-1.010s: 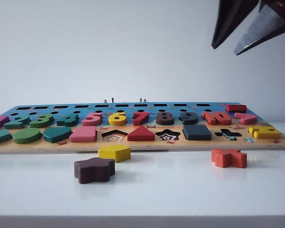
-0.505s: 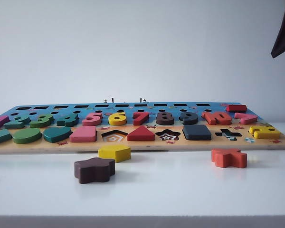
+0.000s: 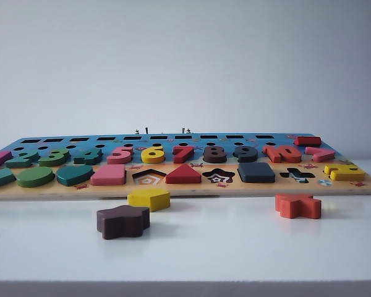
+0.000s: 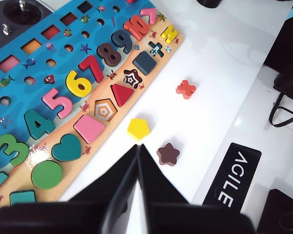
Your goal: Insert the cube into the slot.
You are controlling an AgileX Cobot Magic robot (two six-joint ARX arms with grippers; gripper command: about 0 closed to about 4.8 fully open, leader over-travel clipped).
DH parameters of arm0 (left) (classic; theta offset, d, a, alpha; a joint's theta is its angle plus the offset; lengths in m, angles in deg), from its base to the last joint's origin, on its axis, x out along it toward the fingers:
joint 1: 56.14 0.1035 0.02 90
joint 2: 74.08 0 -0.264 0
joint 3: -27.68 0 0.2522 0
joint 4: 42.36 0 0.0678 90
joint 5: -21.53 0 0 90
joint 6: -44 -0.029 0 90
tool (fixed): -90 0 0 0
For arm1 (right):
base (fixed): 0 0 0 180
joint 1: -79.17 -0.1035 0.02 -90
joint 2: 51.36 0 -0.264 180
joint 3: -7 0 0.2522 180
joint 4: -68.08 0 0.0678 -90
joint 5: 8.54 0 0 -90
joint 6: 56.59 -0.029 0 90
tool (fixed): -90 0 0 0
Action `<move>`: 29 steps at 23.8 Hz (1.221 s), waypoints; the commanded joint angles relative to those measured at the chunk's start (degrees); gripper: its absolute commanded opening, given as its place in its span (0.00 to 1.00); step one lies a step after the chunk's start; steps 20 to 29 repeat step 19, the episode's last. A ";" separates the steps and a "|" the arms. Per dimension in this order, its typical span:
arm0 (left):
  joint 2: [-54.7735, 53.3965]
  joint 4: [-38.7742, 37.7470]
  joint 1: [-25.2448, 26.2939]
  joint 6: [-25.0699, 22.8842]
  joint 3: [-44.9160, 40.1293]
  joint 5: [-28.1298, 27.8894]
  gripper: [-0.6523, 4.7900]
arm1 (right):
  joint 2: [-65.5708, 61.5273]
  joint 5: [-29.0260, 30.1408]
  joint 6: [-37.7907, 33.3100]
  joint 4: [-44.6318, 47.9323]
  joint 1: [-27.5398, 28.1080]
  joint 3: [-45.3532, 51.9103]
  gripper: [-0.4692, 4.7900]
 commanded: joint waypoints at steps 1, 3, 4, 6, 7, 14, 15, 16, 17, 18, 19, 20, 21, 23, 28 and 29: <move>0.90 0.74 0.07 -0.26 -0.07 0.04 0.15 | 3.87 2.14 0.55 1.97 2.12 2.75 0.53; 1.38 0.76 0.11 -0.39 -0.61 0.04 0.15 | 6.64 2.12 1.31 2.01 3.43 4.74 0.48; 2.12 0.81 0.11 -1.03 -1.05 0.04 0.15 | 8.46 2.03 1.53 2.45 4.17 6.12 0.44; 2.82 1.18 0.13 -2.99 -1.70 0.04 0.15 | 11.04 1.60 1.46 3.74 4.96 7.85 0.41; 3.04 1.86 0.13 -3.76 -2.16 0.02 0.15 | 11.93 1.05 1.42 4.09 4.98 8.28 0.39; 10.75 13.62 4.50 -5.01 -13.16 -0.15 0.15 | 17.53 -4.87 3.23 8.81 5.79 13.00 0.09; 11.69 14.78 5.14 -5.03 -14.40 -0.17 0.15 | 18.21 -4.90 3.69 9.27 5.79 13.68 0.08; 13.35 16.87 6.25 -5.01 -16.70 -0.33 0.15 | 19.37 -4.90 3.91 9.62 5.81 14.71 0.08; 14.25 17.99 6.82 -5.01 -17.94 -0.76 0.15 | 20.00 -4.92 4.33 9.79 5.81 15.23 0.08; 15.85 20.31 7.96 -4.98 -20.33 -2.08 0.15 | 21.18 -5.25 4.79 10.45 5.81 16.41 0.08; 17.49 22.67 9.01 -4.92 -22.77 -3.06 0.15 | 22.43 -5.51 5.03 10.95 5.90 17.68 0.07; 17.49 22.67 9.01 -4.92 -22.77 -3.06 0.15 | 22.43 -5.51 5.03 10.95 5.90 17.68 0.07; 17.49 22.67 9.01 -4.92 -22.77 -3.06 0.15 | 22.43 -5.51 5.03 10.95 5.90 17.68 0.07; 17.49 22.67 9.01 -4.92 -22.77 -3.06 0.15 | 22.43 -5.51 5.03 10.95 5.90 17.68 0.07; 17.49 22.67 9.01 -4.92 -22.77 -3.06 0.15 | 22.43 -5.51 5.03 10.95 5.90 17.68 0.07; 17.49 22.67 9.01 -4.92 -22.77 -3.06 0.15 | 22.43 -5.51 5.03 10.95 5.90 17.68 0.07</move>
